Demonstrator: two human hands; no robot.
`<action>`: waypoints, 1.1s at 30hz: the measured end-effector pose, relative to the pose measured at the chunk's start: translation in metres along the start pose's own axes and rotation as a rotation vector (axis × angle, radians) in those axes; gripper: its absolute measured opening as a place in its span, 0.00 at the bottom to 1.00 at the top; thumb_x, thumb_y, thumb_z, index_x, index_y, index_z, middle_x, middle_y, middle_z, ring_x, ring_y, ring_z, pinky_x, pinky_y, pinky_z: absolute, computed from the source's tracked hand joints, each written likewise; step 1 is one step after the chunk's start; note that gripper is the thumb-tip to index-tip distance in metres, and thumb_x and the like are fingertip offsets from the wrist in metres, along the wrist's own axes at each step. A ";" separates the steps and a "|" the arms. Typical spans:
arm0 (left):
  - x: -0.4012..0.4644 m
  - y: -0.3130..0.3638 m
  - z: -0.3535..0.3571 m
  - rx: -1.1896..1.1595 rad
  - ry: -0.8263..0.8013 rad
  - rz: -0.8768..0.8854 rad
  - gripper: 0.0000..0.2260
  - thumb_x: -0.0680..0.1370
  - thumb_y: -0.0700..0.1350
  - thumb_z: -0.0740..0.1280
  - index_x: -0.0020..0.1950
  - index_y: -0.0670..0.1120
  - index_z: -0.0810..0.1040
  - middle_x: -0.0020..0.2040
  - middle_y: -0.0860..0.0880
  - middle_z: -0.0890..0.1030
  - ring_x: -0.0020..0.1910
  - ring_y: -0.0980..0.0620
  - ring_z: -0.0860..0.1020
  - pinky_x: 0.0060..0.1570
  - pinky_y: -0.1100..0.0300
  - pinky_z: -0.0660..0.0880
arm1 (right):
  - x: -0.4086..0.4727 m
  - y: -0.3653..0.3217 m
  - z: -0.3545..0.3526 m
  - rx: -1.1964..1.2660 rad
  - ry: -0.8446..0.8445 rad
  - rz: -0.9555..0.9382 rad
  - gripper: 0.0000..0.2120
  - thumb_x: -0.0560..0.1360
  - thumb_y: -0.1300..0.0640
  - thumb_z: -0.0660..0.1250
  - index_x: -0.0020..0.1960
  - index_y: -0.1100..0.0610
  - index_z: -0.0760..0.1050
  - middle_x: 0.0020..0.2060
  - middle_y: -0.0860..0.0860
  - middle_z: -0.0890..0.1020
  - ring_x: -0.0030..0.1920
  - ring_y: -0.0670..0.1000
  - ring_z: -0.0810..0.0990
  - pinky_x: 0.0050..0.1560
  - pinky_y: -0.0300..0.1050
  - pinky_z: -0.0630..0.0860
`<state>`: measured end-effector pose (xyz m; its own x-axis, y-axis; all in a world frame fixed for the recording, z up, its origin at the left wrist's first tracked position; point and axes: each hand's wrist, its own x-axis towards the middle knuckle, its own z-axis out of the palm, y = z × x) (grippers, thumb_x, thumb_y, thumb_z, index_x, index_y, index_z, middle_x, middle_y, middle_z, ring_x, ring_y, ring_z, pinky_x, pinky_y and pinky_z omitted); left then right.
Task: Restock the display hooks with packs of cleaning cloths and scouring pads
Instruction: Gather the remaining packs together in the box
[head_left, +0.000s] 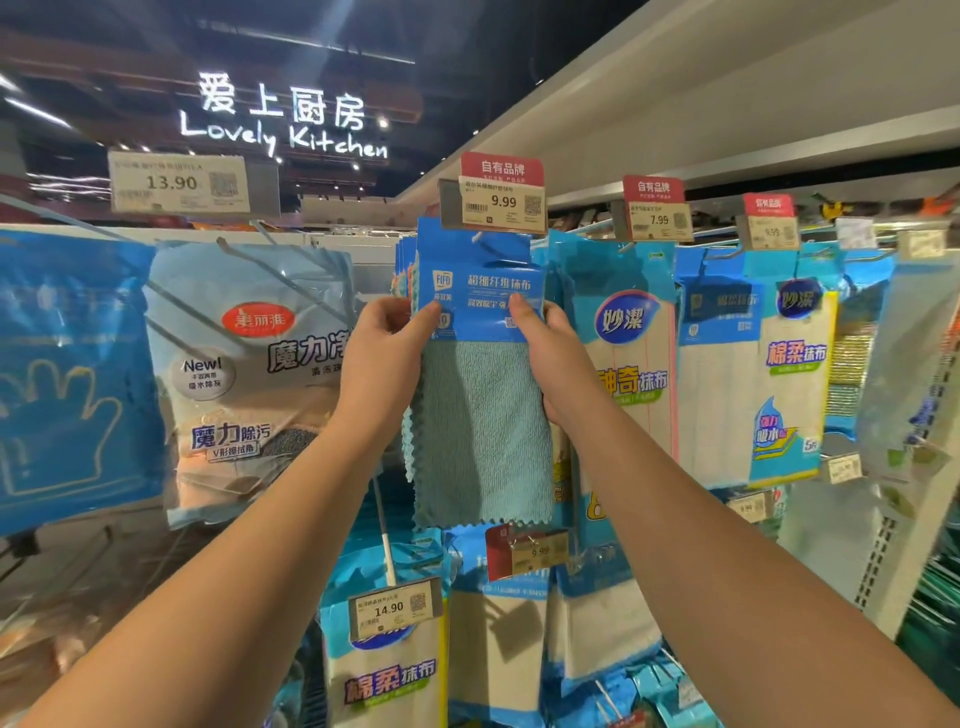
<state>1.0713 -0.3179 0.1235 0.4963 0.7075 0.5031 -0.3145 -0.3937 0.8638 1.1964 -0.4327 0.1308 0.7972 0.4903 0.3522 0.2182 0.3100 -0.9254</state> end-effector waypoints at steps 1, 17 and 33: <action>0.003 -0.002 0.001 0.012 0.008 -0.010 0.15 0.78 0.56 0.70 0.61 0.50 0.76 0.54 0.54 0.82 0.49 0.56 0.81 0.45 0.58 0.77 | 0.004 0.001 0.001 -0.005 0.016 0.019 0.16 0.78 0.43 0.68 0.60 0.50 0.72 0.54 0.52 0.83 0.52 0.52 0.85 0.55 0.56 0.82; 0.064 -0.035 0.022 0.268 0.103 -0.140 0.17 0.81 0.54 0.66 0.63 0.45 0.72 0.56 0.46 0.80 0.52 0.44 0.80 0.52 0.48 0.78 | 0.051 0.018 0.043 -0.557 0.201 0.080 0.25 0.83 0.42 0.55 0.69 0.60 0.68 0.67 0.58 0.74 0.65 0.61 0.74 0.60 0.51 0.69; -0.102 -0.033 -0.117 0.419 -0.169 -0.173 0.16 0.80 0.52 0.67 0.64 0.46 0.77 0.59 0.48 0.82 0.56 0.48 0.80 0.60 0.50 0.77 | -0.126 0.048 0.045 -0.802 0.045 0.042 0.24 0.81 0.47 0.61 0.73 0.57 0.68 0.71 0.55 0.73 0.68 0.56 0.73 0.67 0.48 0.67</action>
<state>0.9363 -0.3080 0.0402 0.6481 0.6918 0.3183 0.1199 -0.5055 0.8545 1.0808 -0.4428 0.0482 0.8318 0.4502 0.3247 0.5118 -0.3955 -0.7627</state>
